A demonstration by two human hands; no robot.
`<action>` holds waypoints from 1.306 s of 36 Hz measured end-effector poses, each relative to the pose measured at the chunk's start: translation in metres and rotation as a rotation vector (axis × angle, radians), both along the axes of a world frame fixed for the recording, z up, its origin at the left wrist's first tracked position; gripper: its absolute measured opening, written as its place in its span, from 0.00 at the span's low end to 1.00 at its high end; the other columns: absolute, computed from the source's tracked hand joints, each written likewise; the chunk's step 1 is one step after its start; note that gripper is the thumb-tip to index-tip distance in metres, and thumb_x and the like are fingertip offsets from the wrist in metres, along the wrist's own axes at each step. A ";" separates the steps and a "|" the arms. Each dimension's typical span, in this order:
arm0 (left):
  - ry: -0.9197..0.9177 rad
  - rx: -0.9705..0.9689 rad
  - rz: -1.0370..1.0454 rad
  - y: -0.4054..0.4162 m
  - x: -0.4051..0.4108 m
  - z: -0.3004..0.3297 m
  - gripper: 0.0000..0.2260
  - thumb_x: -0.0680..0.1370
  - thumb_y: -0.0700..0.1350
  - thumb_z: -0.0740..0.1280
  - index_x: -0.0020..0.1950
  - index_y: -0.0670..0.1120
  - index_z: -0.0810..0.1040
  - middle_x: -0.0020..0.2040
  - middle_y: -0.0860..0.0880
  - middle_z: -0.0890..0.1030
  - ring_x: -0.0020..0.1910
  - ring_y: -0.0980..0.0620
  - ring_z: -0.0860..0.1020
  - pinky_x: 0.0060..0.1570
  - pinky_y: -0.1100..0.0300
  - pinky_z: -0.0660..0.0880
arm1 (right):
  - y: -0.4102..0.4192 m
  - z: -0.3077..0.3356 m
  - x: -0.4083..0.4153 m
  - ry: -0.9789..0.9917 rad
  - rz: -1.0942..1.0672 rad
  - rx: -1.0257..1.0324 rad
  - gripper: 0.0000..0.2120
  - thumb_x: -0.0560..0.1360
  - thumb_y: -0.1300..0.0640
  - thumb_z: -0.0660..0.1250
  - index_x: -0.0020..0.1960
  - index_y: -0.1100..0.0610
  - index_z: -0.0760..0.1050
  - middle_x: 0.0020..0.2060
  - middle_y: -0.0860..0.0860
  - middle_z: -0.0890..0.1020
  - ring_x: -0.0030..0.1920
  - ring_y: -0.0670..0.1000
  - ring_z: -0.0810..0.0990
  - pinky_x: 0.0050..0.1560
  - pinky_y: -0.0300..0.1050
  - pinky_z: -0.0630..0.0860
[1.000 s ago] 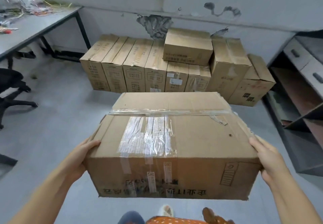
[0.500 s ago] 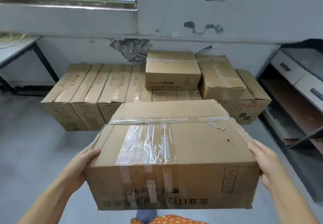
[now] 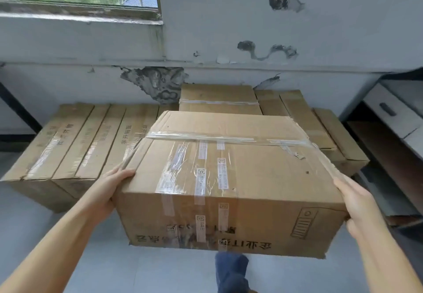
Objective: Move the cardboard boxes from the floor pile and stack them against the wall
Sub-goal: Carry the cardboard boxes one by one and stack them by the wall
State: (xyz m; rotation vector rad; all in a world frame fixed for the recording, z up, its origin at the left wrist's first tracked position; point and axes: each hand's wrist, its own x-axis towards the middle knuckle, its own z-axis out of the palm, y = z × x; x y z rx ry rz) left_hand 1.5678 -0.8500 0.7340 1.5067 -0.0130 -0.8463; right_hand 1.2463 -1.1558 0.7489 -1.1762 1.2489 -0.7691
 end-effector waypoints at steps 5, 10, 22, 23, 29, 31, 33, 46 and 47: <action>-0.036 -0.012 0.053 -0.078 0.059 -0.005 0.19 0.79 0.41 0.62 0.69 0.55 0.73 0.60 0.50 0.80 0.48 0.50 0.79 0.26 0.65 0.76 | -0.092 -0.005 0.076 -0.025 0.056 -0.041 0.16 0.81 0.61 0.59 0.67 0.56 0.73 0.44 0.47 0.80 0.43 0.46 0.78 0.42 0.43 0.72; -0.087 -0.019 0.091 -0.162 0.117 0.004 0.20 0.79 0.40 0.61 0.70 0.54 0.72 0.62 0.54 0.79 0.52 0.54 0.78 0.28 0.69 0.74 | -0.194 0.001 0.145 -0.015 0.111 -0.047 0.17 0.81 0.58 0.60 0.68 0.54 0.72 0.57 0.52 0.80 0.53 0.52 0.79 0.62 0.52 0.72; -0.122 -0.042 0.124 -0.312 0.252 0.004 0.18 0.80 0.39 0.59 0.68 0.53 0.72 0.56 0.55 0.81 0.44 0.60 0.81 0.31 0.70 0.75 | -0.361 -0.001 0.297 -0.041 0.180 -0.052 0.19 0.81 0.56 0.60 0.71 0.55 0.69 0.61 0.51 0.78 0.60 0.52 0.77 0.62 0.48 0.71; -0.123 -0.039 0.111 -0.320 0.263 0.001 0.18 0.80 0.39 0.59 0.69 0.52 0.71 0.57 0.56 0.81 0.46 0.59 0.80 0.33 0.70 0.76 | -0.369 -0.003 0.307 -0.043 0.178 -0.052 0.19 0.81 0.57 0.60 0.71 0.56 0.69 0.61 0.52 0.78 0.61 0.52 0.77 0.61 0.48 0.72; -0.162 0.016 0.052 -0.359 0.316 -0.034 0.20 0.81 0.38 0.57 0.69 0.56 0.70 0.57 0.61 0.80 0.50 0.63 0.78 0.43 0.68 0.75 | -0.401 -0.044 0.349 -0.023 0.186 -0.009 0.22 0.82 0.56 0.59 0.75 0.57 0.63 0.66 0.51 0.74 0.64 0.51 0.74 0.67 0.48 0.70; -0.178 0.094 0.024 -0.366 0.321 -0.055 0.20 0.82 0.39 0.56 0.71 0.58 0.68 0.60 0.60 0.78 0.50 0.63 0.77 0.42 0.66 0.71 | -0.404 -0.069 0.353 0.038 0.220 0.027 0.23 0.82 0.56 0.58 0.76 0.56 0.60 0.69 0.49 0.71 0.67 0.50 0.71 0.71 0.51 0.66; -0.175 0.195 -0.004 -0.367 0.321 -0.078 0.20 0.83 0.44 0.55 0.71 0.63 0.66 0.60 0.58 0.77 0.44 0.60 0.74 0.39 0.61 0.67 | -0.403 -0.094 0.352 0.116 0.245 0.043 0.22 0.82 0.55 0.57 0.76 0.53 0.60 0.69 0.44 0.68 0.69 0.49 0.68 0.72 0.51 0.64; -0.066 0.157 0.118 -0.378 0.321 -0.101 0.14 0.84 0.49 0.54 0.66 0.65 0.69 0.56 0.57 0.77 0.52 0.48 0.73 0.53 0.35 0.71 | -0.407 -0.115 0.359 0.079 0.107 0.143 0.21 0.83 0.59 0.55 0.76 0.54 0.61 0.71 0.49 0.69 0.63 0.47 0.70 0.65 0.42 0.65; -0.070 0.155 0.126 -0.380 0.321 -0.101 0.15 0.84 0.49 0.54 0.67 0.64 0.68 0.57 0.56 0.76 0.53 0.48 0.73 0.52 0.37 0.71 | -0.407 -0.116 0.360 0.083 0.106 0.141 0.21 0.83 0.58 0.55 0.76 0.54 0.61 0.71 0.49 0.68 0.63 0.46 0.70 0.65 0.42 0.65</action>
